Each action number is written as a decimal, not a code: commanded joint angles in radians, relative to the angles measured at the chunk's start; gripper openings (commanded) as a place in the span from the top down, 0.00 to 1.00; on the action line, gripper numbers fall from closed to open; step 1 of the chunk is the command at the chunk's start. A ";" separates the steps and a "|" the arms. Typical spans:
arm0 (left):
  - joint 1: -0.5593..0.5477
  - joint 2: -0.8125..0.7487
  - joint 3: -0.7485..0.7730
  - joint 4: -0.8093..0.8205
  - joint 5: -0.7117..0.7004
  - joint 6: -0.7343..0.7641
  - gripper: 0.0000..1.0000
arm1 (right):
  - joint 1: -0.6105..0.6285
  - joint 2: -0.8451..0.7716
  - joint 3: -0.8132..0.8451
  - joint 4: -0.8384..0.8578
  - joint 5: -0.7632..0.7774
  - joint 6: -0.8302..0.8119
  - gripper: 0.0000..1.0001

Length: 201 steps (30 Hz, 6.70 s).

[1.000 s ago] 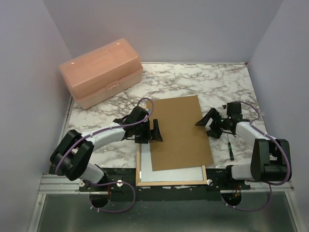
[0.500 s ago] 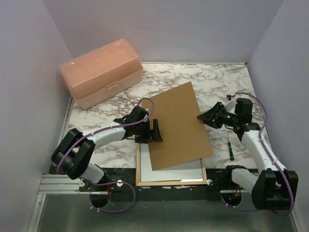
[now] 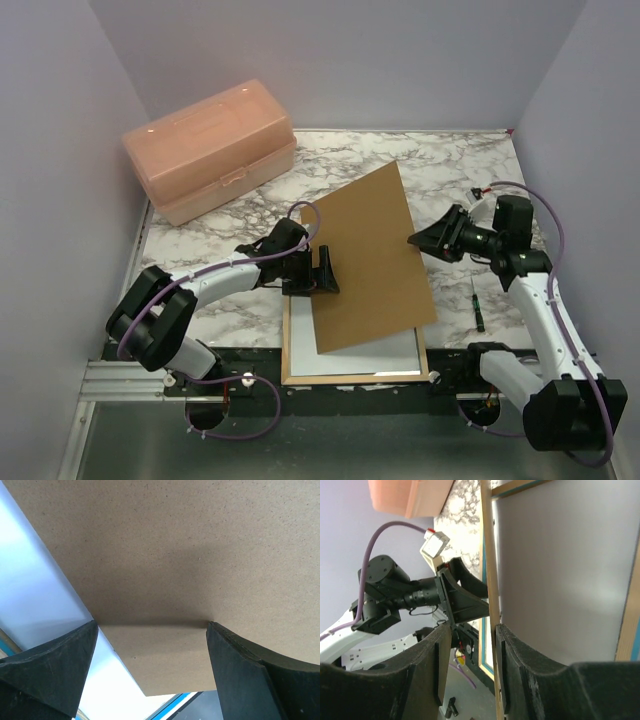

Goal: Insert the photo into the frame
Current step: Turn over the photo frame item on the photo frame.

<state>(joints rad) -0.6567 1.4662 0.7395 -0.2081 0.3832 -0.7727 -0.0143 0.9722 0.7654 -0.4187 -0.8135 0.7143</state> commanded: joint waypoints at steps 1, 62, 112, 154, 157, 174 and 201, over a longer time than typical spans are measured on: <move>-0.005 -0.018 0.005 0.025 0.020 0.000 0.10 | 0.060 -0.014 -0.026 -0.013 -0.056 0.029 0.53; -0.011 -0.454 0.231 -0.351 -0.179 0.011 0.02 | 0.311 0.414 0.928 -0.854 0.771 -0.302 1.00; 0.160 -0.197 0.495 -0.070 0.282 -0.089 0.01 | 0.579 0.236 0.685 -0.291 0.396 -0.087 0.19; 0.268 -0.325 0.201 -0.051 0.196 -0.071 1.00 | 0.566 0.098 0.204 -0.283 0.698 -0.017 0.00; 0.317 -0.407 0.146 -0.049 0.237 -0.080 1.00 | 0.530 0.105 0.175 -0.245 0.643 -0.027 0.00; 0.482 -0.634 0.005 0.164 0.575 -0.270 1.00 | 0.215 0.069 0.061 -0.059 0.160 -0.170 0.00; 0.514 -0.695 -0.161 0.410 0.608 -0.461 1.00 | 0.140 -0.084 -0.086 0.510 -0.315 0.277 0.16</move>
<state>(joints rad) -0.1463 0.7792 0.5964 0.1253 0.9699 -1.2209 0.1204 0.9211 0.6701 -0.0250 -1.0332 0.8917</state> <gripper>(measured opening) 0.029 0.893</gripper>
